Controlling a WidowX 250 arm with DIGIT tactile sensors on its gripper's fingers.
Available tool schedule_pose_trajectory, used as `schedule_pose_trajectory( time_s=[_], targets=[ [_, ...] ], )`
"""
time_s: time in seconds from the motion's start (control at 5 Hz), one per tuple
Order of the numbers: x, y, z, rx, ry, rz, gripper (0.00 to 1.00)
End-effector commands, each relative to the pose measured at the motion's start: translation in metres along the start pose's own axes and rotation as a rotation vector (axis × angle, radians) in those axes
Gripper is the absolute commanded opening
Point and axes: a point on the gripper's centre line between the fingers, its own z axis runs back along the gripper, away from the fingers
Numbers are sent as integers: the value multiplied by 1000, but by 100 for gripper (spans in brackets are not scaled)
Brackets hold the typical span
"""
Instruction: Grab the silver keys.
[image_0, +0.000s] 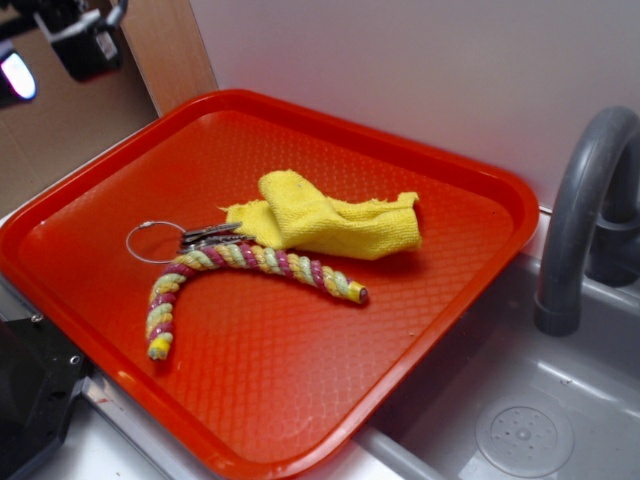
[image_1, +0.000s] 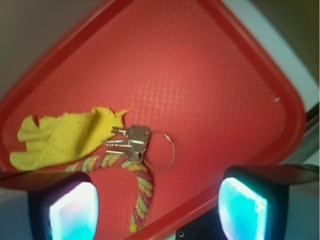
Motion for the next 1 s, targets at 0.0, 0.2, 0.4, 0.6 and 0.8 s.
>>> schedule_pose_trajectory(
  time_s=[0.0,0.2,0.4,0.6,0.8],
  targets=[
    [3,24,-40,52,-97,-16,100],
    [2,20,-72,45,-103,-57,100],
    [-2,9,-99,79,-124,-106,100],
    [1,10,-119,114,-148,-127,100],
    [10,6,-138,157,-156,-171,100]
  ],
)
